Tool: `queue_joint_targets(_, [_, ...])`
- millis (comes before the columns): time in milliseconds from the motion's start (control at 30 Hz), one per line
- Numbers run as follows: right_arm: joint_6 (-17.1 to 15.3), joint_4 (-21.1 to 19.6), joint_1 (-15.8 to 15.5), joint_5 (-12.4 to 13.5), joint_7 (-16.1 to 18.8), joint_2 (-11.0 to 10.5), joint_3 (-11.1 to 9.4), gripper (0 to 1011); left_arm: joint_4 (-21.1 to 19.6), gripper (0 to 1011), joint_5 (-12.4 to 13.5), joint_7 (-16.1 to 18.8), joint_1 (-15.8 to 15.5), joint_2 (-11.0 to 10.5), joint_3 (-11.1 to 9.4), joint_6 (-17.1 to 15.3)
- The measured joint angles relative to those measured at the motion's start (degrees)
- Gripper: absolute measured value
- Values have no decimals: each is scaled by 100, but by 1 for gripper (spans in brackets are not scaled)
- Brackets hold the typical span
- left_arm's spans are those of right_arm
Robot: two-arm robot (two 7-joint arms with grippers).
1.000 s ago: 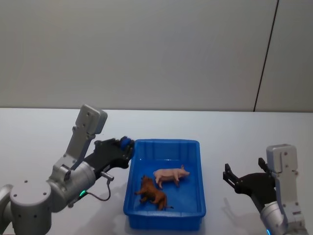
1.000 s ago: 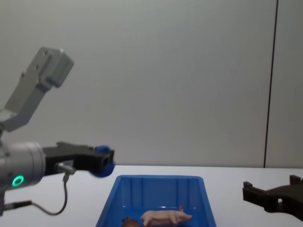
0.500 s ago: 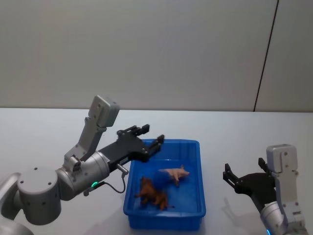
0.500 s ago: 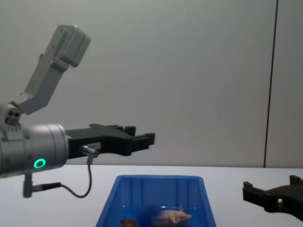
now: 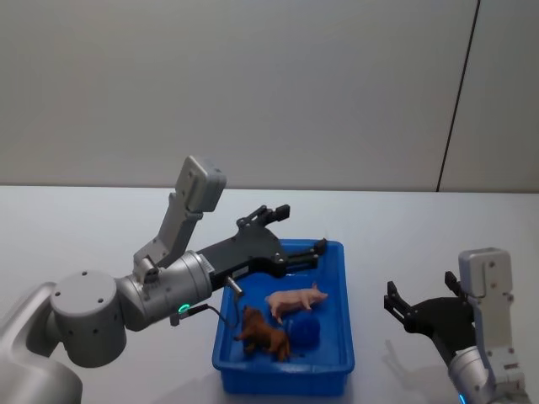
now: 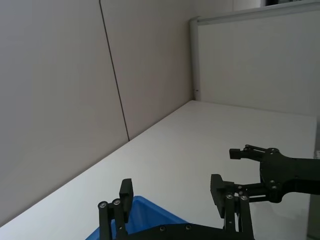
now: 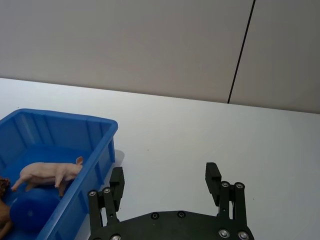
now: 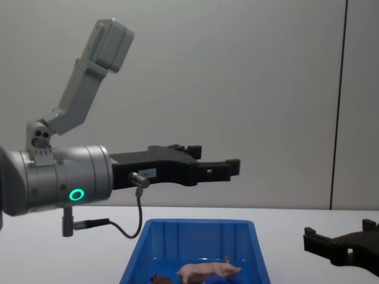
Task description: Pick up the two dolls from the table and place them into the box.
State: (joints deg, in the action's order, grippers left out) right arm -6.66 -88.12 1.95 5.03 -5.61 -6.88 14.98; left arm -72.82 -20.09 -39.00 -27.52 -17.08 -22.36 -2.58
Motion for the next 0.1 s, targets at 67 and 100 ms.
queue_joint_targets(67, [0, 0, 0, 0, 0, 0, 0, 1001, 36, 997, -13, -59, -26, 20, -8, 20])
queue_joint_targets(100, [0, 0, 0, 0, 0, 0, 0, 1001, 66, 1001, -22, -111, -51, 36, -15, 36])
